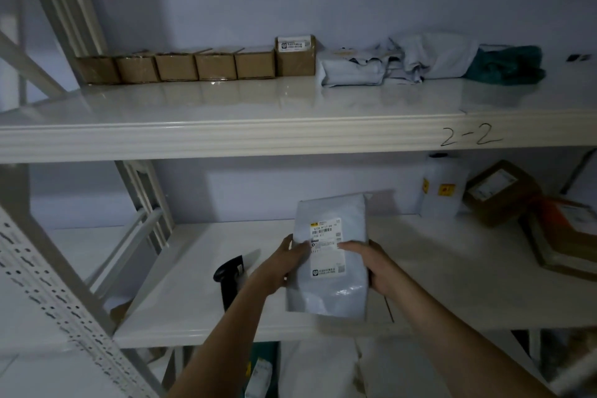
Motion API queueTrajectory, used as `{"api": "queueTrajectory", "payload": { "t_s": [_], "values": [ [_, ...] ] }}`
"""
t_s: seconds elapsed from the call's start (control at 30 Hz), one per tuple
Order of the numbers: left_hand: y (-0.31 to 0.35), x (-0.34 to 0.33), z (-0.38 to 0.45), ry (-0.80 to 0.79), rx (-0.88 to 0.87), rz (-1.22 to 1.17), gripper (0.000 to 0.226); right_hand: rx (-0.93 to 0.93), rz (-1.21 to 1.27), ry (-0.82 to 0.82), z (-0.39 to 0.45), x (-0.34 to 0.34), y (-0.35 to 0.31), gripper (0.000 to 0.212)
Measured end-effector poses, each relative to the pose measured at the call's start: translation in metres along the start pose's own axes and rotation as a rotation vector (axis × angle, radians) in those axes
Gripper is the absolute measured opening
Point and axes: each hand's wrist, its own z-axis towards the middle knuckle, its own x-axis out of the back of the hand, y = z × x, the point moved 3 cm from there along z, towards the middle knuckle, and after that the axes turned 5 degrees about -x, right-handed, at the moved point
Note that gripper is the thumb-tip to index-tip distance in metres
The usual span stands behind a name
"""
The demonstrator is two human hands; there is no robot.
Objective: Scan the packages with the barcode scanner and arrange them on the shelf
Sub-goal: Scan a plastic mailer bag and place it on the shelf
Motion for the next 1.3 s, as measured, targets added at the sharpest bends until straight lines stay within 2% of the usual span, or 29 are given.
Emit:
{"api": "queueTrajectory", "payload": {
  "t_s": [0.13,0.23,0.33,0.47,0.57,0.7,0.8,0.87,0.97,1.17,1.3],
  "values": [
    [0.012,-0.029,-0.010,0.065,-0.134,0.002,0.057,0.038,0.011,-0.010,-0.028,0.023,-0.012,0.040],
    [0.020,-0.047,-0.021,0.095,-0.186,0.038,0.052,0.111,-0.011,0.134,-0.045,0.032,-0.022,0.053],
    [0.024,-0.063,-0.036,0.105,-0.186,0.046,0.047,0.100,-0.084,0.280,-0.065,0.040,-0.029,0.065],
    [0.041,-0.080,-0.062,0.134,-0.224,0.093,0.044,0.149,-0.167,0.316,-0.094,0.044,-0.034,0.047],
    [0.060,-0.092,-0.084,0.124,-0.268,0.210,0.058,0.146,-0.183,0.366,-0.119,0.043,-0.041,0.051],
    [0.081,-0.106,-0.114,0.100,-0.320,0.271,0.040,0.111,-0.086,0.409,-0.161,0.039,-0.055,0.049],
    [0.089,-0.120,-0.136,0.064,-0.327,0.307,0.046,0.103,-0.034,0.452,-0.204,0.039,-0.059,0.050],
    [0.093,-0.132,-0.151,0.038,-0.358,0.330,0.044,0.173,-0.011,0.466,-0.229,0.044,-0.061,0.041],
    [0.104,-0.151,-0.179,0.020,-0.405,0.348,0.044,0.239,0.045,0.482,-0.271,0.049,-0.073,0.015],
    [0.141,-0.191,-0.225,0.058,-0.471,0.372,0.050,0.351,0.020,0.521,-0.327,0.079,-0.106,0.021],
    [0.165,-0.228,-0.261,0.082,-0.539,0.352,0.054,0.401,0.019,0.469,-0.357,0.109,-0.122,0.028]
  ]
}}
